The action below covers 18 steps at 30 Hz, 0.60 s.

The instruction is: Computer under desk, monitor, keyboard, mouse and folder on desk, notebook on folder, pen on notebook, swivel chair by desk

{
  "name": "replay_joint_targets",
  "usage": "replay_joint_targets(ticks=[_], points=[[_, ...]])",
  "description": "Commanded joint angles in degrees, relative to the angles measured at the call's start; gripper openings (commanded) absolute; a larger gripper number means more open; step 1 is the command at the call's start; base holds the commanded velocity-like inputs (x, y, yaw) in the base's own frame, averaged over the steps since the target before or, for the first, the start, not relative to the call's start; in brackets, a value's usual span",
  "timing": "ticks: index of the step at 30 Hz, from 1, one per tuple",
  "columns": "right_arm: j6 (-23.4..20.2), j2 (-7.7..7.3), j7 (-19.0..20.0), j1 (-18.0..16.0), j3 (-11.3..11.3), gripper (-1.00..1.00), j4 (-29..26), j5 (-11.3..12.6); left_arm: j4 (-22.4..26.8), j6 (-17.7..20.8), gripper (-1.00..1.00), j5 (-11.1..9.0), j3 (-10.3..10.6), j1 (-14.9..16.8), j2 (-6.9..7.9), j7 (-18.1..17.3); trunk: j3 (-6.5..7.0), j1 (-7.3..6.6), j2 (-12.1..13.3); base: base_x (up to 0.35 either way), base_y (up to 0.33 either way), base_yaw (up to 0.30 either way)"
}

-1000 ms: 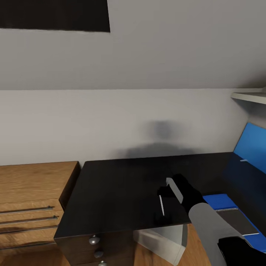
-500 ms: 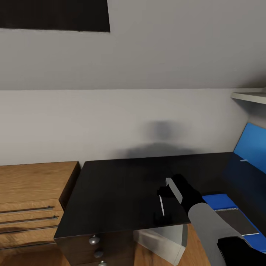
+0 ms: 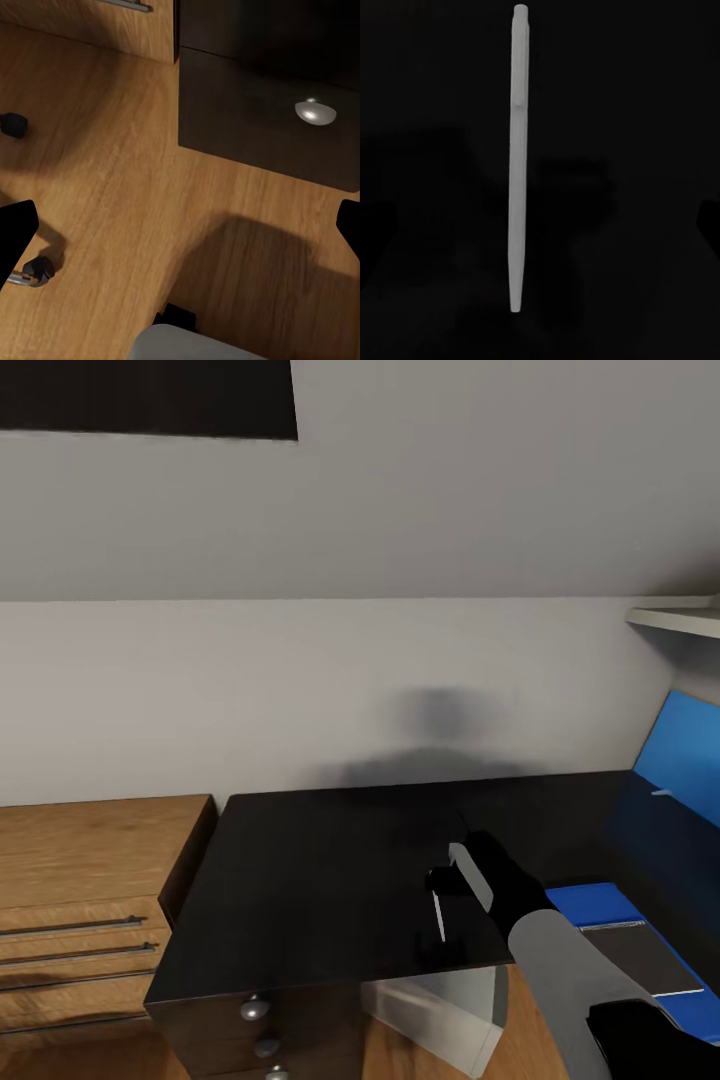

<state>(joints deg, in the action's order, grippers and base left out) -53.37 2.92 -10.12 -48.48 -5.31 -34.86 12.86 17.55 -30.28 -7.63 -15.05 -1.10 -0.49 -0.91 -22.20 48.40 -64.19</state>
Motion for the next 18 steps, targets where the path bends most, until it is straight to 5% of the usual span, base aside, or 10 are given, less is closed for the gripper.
replay_joint_targets(ticks=[1,18], points=[[-0.2,-0.02,-0.6,0.0,-0.2,1.0,0.0,0.6,0.1,0.0,1.0,-0.5,0.1,0.0,0.0,-0.1,-0.05,0.01,0.0,0.0,0.0,0.0],[0.7,-0.02,-0.9,0.0,-0.1,1.0,0.2,0.6,0.1,0.0,1.0,-0.5,0.1,0.0,0.06,-0.1,-1.49,1.76,-3.2,0.0,0.0,0.0]])
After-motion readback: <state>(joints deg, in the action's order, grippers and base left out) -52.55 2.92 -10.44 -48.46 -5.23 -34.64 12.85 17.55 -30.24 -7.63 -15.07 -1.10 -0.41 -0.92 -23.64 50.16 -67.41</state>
